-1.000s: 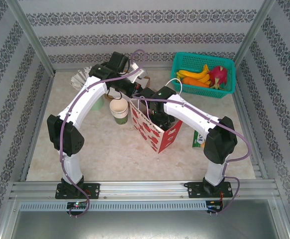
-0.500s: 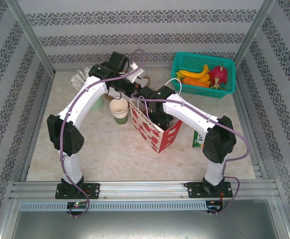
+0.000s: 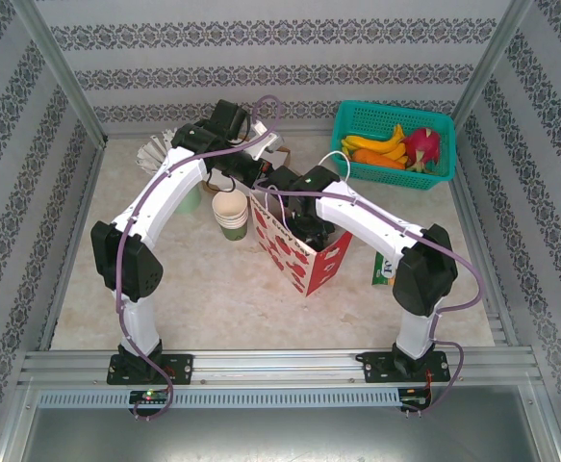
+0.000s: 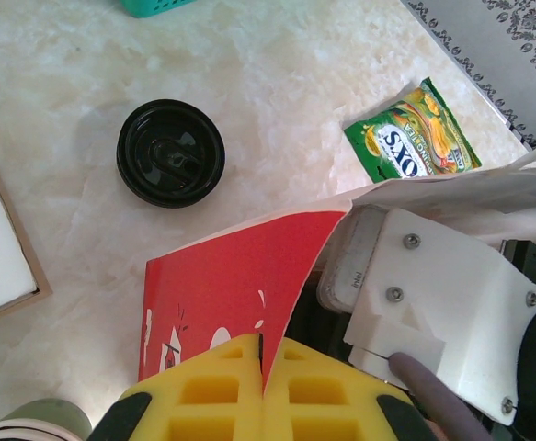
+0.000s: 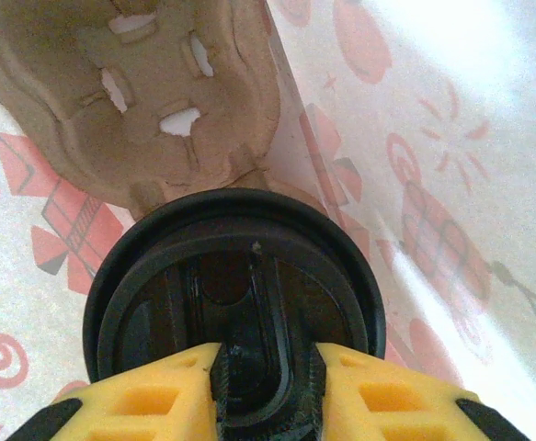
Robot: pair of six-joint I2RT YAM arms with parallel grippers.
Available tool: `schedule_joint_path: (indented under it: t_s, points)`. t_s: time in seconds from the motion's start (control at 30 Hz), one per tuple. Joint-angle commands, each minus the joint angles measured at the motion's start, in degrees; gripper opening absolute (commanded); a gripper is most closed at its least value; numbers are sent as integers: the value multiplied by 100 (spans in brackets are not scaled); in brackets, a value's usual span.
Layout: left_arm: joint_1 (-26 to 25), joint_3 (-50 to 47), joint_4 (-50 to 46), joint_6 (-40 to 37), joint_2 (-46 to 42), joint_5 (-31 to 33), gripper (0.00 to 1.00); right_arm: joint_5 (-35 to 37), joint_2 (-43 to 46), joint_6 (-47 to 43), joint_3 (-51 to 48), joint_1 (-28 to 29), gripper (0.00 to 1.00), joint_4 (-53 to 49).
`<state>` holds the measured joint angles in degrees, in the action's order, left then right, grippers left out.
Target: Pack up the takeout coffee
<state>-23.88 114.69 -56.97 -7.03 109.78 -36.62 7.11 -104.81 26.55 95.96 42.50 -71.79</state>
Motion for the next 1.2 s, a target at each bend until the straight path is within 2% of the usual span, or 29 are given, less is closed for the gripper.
schedule_joint_path:
  t_s: [0.0, 0.3, 0.8, 0.93, 1.17]
  points:
    - [41, 27, 124, 38, 19, 8, 0, 31, 385, -44, 243, 4, 38, -132]
    - [41, 27, 116, 13, 20, -91, 0, 265, 864, 87, 383, 33, 48, -48]
    - [41, 17, 125, 26, 15, -65, 0, 664, 2647, -32, -294, 306, 63, 1288]
    - [41, 27, 142, 74, 8, -32, 0, 700, 3270, 365, -728, 368, 65, 1510]
    - [39, 18, 173, 210, 34, -38, 0, 1079, 4268, 1658, -1550, 407, 69, 1396]
